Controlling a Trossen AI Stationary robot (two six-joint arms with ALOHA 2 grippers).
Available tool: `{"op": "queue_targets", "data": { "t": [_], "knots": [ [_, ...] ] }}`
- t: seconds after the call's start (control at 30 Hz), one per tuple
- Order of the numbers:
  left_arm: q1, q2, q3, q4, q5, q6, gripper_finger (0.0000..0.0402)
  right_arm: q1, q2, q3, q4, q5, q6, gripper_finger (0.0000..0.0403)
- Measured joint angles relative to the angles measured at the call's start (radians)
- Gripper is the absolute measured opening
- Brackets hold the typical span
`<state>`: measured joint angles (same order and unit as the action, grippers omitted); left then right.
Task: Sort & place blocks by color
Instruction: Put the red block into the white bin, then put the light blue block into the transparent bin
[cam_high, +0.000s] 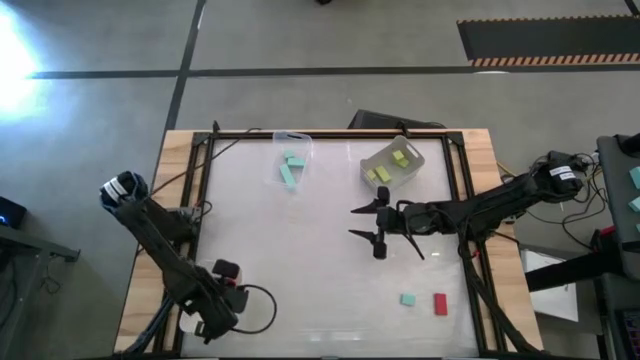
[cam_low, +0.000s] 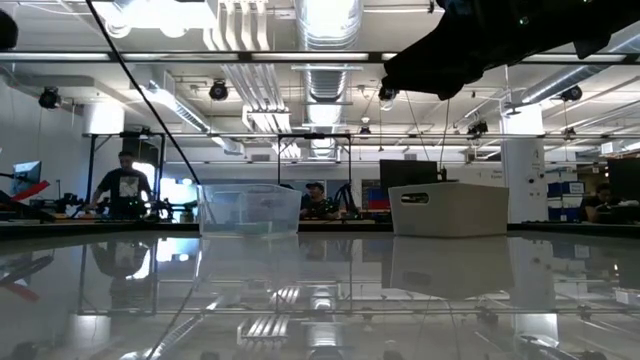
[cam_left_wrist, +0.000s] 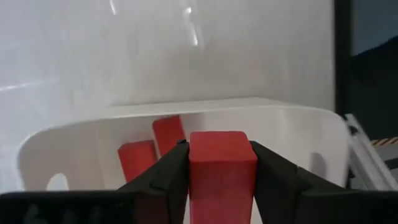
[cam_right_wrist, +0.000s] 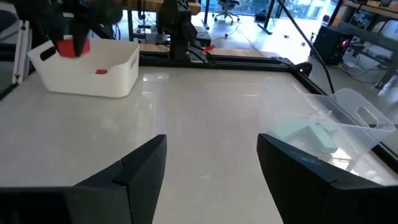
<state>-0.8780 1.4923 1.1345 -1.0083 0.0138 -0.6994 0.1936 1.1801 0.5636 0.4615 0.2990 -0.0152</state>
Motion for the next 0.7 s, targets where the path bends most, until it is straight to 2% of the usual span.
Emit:
{"op": "queue_targets", "data": {
  "t": [0.13,0.23,0.47,0.7],
  "knots": [
    [-0.001,0.047,-0.016,-0.005,0.003,0.0,0.0169,0.0,0.0,0.0,0.001,-0.003,0.006,0.0241],
    [-0.002,0.066,-0.016,-0.004,0.006,0.006,0.0186,0.0,0.0,0.0,0.0,-0.008,0.008,0.0238],
    [-0.009,0.064,0.003,-0.029,0.01,0.005,0.0192,0.0,0.0,0.0,-0.002,-0.01,0.054,0.024],
    [0.013,0.047,0.12,-0.104,-0.021,0.006,0.0175,0.013,-0.014,0.009,-0.074,-0.059,0.206,0.0234]
  ]
}}
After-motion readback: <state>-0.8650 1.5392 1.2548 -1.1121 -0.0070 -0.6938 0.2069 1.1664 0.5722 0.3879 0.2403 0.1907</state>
